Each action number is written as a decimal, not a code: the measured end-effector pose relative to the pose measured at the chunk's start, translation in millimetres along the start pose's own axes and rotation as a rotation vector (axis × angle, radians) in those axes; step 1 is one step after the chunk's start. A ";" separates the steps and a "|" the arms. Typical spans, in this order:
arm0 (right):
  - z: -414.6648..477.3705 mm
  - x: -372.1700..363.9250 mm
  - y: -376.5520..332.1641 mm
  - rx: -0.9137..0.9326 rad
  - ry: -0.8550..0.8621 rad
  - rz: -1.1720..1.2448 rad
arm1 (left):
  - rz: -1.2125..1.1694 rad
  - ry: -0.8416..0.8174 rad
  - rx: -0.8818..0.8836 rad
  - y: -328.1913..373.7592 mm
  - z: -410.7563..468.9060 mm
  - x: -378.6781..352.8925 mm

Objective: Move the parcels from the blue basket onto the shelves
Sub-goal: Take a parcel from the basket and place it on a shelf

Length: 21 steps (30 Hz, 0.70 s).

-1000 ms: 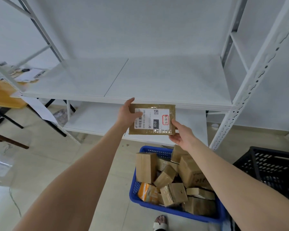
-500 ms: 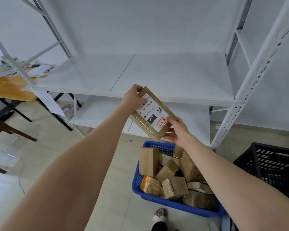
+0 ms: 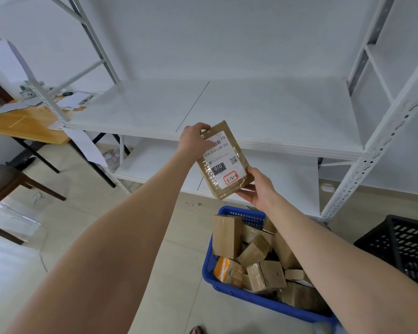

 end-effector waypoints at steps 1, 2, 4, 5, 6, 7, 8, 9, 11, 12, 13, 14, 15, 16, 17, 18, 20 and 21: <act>3.1 -5.5 -1.1 0.001 0.012 0.002 | -0.017 0.004 -0.004 -3.5 3.4 5.8; 6.7 -11.2 -2.0 0.001 0.026 0.009 | -0.028 0.002 -0.013 -7.1 7.7 11.2; 15.1 -24.3 -5.1 0.011 0.055 0.020 | -0.004 0.000 -0.044 -12.7 17.3 22.9; 19.1 -32.0 -6.4 0.021 0.066 0.029 | 0.008 0.003 -0.058 -16.2 22.1 29.5; 23.3 -40.9 -8.3 0.033 0.074 0.045 | 0.006 0.004 -0.068 -20.1 27.9 36.4; 26.8 -50.2 -10.5 0.045 0.081 0.065 | -0.006 0.002 -0.080 -23.8 34.4 43.5; 30.3 -59.9 -13.1 0.058 0.088 0.083 | -0.018 -0.004 -0.092 -27.5 41.4 50.9; 33.1 -69.9 -16.6 0.072 0.092 0.099 | -0.022 -0.007 -0.111 -29.7 47.9 59.2; 38.3 -89.8 -24.9 0.102 0.105 0.134 | -0.015 -0.015 -0.162 -30.2 62.4 77.3; 40.5 -99.1 -29.4 0.117 0.112 0.152 | -0.009 -0.016 -0.190 -29.1 69.5 86.1; 42.0 -107.5 -34.7 0.134 0.119 0.165 | -0.004 -0.017 -0.218 -26.8 75.8 94.9; 42.9 -115.2 -40.4 0.154 0.124 0.174 | -0.005 -0.018 -0.242 -23.9 81.6 103.1; 42.6 -121.9 -47.1 0.175 0.132 0.182 | -0.010 -0.022 -0.264 -20.0 86.4 110.9; 41.4 -127.7 -55.2 0.198 0.140 0.186 | -0.021 -0.026 -0.289 -14.7 90.2 118.8; 38.8 -131.7 -63.8 0.222 0.150 0.181 | -0.034 -0.028 -0.316 -8.5 92.7 126.7; 35.9 -134.8 -73.8 0.250 0.162 0.173 | -0.048 -0.028 -0.343 -1.1 94.2 135.2; 26.9 -138.8 -96.2 0.309 0.183 0.155 | -0.063 -0.019 -0.393 16.7 94.2 152.5; 21.9 -139.7 -107.1 0.333 0.192 0.145 | -0.068 -0.009 -0.413 25.4 93.2 160.2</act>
Point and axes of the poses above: each hand's wrist, its own z-axis towards the middle knuckle, its own x-axis out of the back of the hand, y = z × x, the point moved 9 cm from there along z, towards the middle knuckle, and after that the axes turned 6 degrees about -y, right-handed, at the moved point
